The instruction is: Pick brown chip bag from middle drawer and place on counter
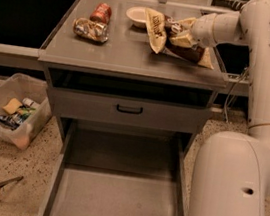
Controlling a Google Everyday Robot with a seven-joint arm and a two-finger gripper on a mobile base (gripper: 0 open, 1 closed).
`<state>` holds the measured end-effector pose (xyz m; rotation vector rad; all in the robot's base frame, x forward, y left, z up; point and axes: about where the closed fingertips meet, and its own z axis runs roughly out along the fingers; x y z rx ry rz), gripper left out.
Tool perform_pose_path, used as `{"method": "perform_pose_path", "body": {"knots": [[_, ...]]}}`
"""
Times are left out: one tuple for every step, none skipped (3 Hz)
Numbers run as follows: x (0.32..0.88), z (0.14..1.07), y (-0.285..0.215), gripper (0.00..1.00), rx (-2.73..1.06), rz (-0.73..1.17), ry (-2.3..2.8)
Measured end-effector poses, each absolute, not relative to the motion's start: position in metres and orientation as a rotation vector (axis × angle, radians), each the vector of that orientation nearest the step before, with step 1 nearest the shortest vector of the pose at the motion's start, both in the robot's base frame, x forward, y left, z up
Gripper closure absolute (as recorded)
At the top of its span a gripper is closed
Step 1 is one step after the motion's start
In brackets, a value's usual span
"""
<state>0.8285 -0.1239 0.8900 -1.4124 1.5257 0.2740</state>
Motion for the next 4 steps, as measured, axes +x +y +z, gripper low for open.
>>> {"method": "perform_pose_path", "body": {"knots": [[0.8285,0.89,-0.1238,0.81,-1.412,0.274,1.526],[0.8285,0.8899,-0.1238,0.58,-1.412,0.274,1.526],[0.8285,0.8899,-0.1238,0.35,-1.412,0.274,1.526],[0.8285,0.8899,-0.1237,0.11,-1.412,0.274,1.526]]}}
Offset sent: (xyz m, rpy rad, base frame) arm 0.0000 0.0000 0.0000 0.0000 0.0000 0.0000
